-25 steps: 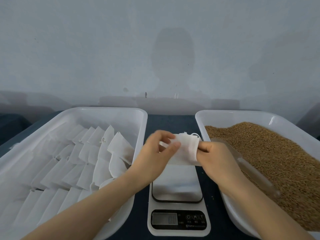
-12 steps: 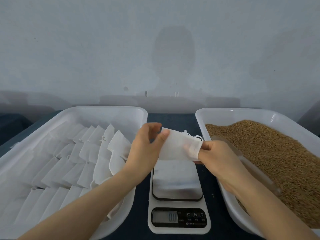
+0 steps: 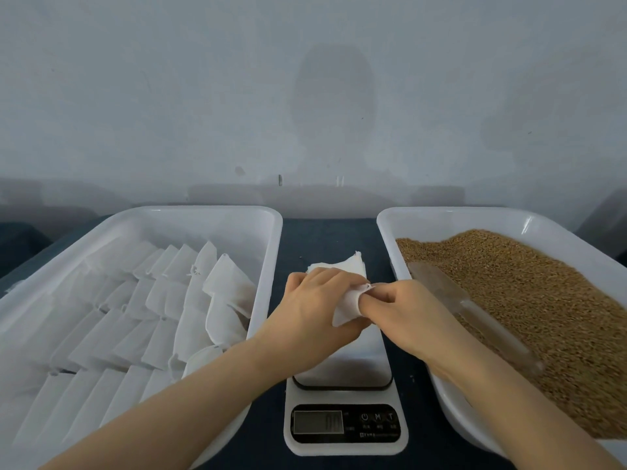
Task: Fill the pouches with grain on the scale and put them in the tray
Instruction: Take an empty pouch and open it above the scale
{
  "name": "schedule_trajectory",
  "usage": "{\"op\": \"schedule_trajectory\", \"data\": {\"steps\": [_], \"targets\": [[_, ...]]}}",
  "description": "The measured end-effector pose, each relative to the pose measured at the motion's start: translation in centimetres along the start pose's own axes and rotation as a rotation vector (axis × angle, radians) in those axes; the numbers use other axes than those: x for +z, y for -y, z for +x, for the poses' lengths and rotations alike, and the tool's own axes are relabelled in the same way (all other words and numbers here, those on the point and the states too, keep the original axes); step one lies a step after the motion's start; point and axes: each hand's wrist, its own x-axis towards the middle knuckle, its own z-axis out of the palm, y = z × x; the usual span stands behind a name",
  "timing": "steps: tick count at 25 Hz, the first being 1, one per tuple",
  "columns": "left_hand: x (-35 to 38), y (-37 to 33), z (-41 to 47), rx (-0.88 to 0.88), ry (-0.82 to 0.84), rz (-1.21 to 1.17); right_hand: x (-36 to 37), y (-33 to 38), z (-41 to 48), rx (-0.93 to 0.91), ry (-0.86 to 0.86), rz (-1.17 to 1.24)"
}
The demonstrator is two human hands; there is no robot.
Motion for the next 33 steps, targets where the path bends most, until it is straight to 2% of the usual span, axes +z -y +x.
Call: {"op": "schedule_trajectory", "data": {"steps": [11, 17, 21, 24, 27, 30, 33], "targets": [[-0.5, 0.2, 0.3, -0.342, 0.155, -0.319, 0.2, 0.3, -0.1, -0.151, -0.123, 0.059], [-0.9, 0.2, 0.5, -0.388, 0.245, -0.361, 0.1, 0.4, -0.3, -0.191, -0.14, 0.069], [-0.8, 0.4, 0.4, -0.41, 0.277, -0.367, -2.0, -0.1, 0.0, -0.188, -0.292, 0.015], [-0.9, 0.6, 0.4, -0.403, 0.295, -0.387, -6.2, -2.0, 0.0, -0.054, -0.348, -0.276], [-0.8, 0.6, 0.5, -0.403, 0.309, -0.403, -9.7, -5.2, -0.6, 0.276, -0.13, -0.665], [-0.7, 0.6, 0.5, -0.393, 0.32, -0.406, -10.1, -7.7, -0.5, 0.474, 0.067, -0.777], [-0.7, 0.7, 0.5, -0.397, 0.314, -0.41, -9.9, -9.1, 0.1, 0.504, 0.051, -0.818]]}}
